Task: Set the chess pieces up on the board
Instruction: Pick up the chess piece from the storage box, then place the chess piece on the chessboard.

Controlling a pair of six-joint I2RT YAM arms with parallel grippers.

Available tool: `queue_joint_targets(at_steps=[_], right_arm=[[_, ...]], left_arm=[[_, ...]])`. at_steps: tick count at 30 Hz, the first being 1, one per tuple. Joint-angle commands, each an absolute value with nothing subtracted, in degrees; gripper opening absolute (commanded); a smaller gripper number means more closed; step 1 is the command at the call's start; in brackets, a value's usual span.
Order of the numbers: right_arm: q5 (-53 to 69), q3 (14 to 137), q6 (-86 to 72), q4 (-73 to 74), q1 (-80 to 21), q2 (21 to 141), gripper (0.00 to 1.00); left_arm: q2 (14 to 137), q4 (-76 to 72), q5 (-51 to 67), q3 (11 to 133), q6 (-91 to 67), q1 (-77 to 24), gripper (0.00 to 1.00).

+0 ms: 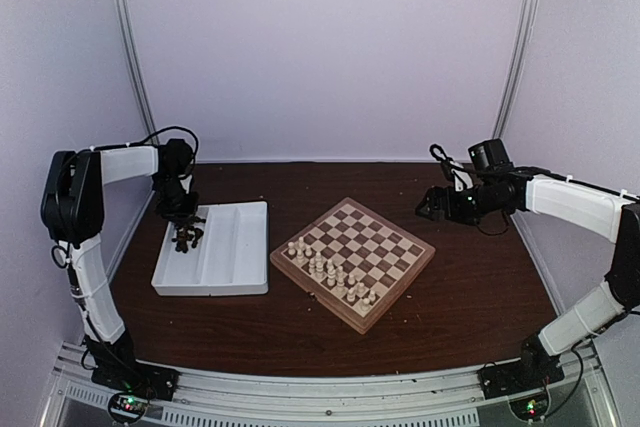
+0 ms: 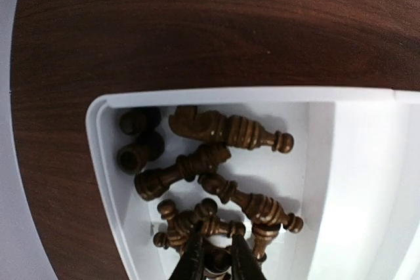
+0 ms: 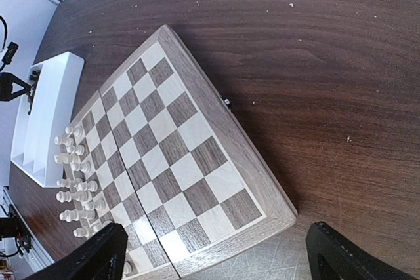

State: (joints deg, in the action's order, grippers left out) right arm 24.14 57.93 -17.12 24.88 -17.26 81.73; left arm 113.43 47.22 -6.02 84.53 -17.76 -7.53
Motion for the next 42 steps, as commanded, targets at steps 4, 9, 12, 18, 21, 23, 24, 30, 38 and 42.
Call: queue_joint_targets(at_steps=[4,9,12,18,21,23,24,30,38,42], right_arm=[[23.52,59.91,-17.38,24.87,-19.5,81.64,0.99],[22.26,60.9,-16.0,25.48,-22.38,82.0,0.99],[20.56,61.95,-14.25,26.41,-25.35,81.71,0.99],[19.33,62.39,-11.9,25.17,-29.6,79.79,0.99],[19.55,61.28,-11.94,22.7,-30.46,78.35,0.99],[19.6,60.44,-12.25,21.08,-30.79,77.28,0.99],[19.64,59.81,-12.46,20.2,-30.82,76.67,0.99],[17.92,57.56,-12.82,17.03,-30.85,72.79,0.99],[13.4,54.97,-12.47,16.2,-30.83,67.84,0.99],[11.95,52.97,-12.73,14.67,-30.84,65.84,1.0]], left_arm=[[98.0,40.73,-2.66,76.99,-20.33,-9.81,0.15],[90.06,35.98,-0.09,70.61,-20.85,-12.6,0.15],[85.75,30.88,5.55,66.74,-20.69,-15.38,0.16],[80.87,21.53,13.95,62.23,-20.91,-21.95,0.16],[80.87,17.02,14.49,62.13,-20.25,-26.28,0.16],[81.47,13.25,15.23,62.23,-20.38,-28.51,0.16],[82.01,10.75,16.14,62.23,-20.73,-29.5,0.16],[90.92,4.62,17.7,68.81,-18.48,-35.11,0.16],[107.07,4.31,20.42,83.48,-16.78,-37.31,0.16],[114.65,4.17,22.31,89.85,-16.46,-38.13,0.16]])
